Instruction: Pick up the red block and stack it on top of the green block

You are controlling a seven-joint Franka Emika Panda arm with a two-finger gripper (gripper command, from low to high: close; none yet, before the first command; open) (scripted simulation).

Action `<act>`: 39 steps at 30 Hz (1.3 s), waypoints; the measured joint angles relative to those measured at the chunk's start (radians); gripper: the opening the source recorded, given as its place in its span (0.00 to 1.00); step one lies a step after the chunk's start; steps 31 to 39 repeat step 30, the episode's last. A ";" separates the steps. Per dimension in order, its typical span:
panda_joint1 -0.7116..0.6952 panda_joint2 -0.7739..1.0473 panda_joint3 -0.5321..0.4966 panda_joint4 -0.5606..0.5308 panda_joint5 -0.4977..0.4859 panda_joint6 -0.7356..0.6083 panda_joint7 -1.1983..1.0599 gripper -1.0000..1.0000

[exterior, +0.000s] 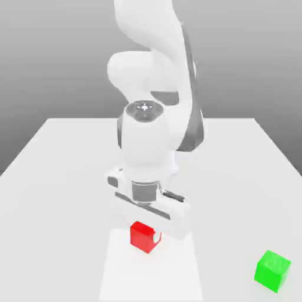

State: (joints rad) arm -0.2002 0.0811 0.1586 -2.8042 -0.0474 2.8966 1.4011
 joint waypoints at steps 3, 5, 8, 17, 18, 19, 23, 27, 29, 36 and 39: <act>0.001 -0.054 0.008 -0.011 0.034 -0.046 -0.026 0.00; 0.006 -0.087 0.008 -0.019 0.051 -0.074 -0.040 0.00; 0.015 -0.082 0.041 0.030 0.073 -0.125 -0.020 0.00; 0.250 0.055 0.189 0.316 -0.011 -0.286 0.234 0.00; 0.275 0.072 0.197 0.348 -0.029 -0.303 0.269 0.00; 0.301 0.089 0.204 0.380 -0.048 -0.317 0.304 0.00; 0.365 0.199 0.175 0.430 -0.137 -0.260 0.399 0.00; 0.391 0.260 0.146 0.436 -0.180 -0.209 0.431 1.00; 0.391 0.260 0.146 0.436 -0.180 -0.209 0.431 1.00; 0.391 0.260 0.146 0.436 -0.180 -0.209 0.431 1.00; 0.391 0.260 0.146 0.436 -0.180 -0.209 0.431 1.00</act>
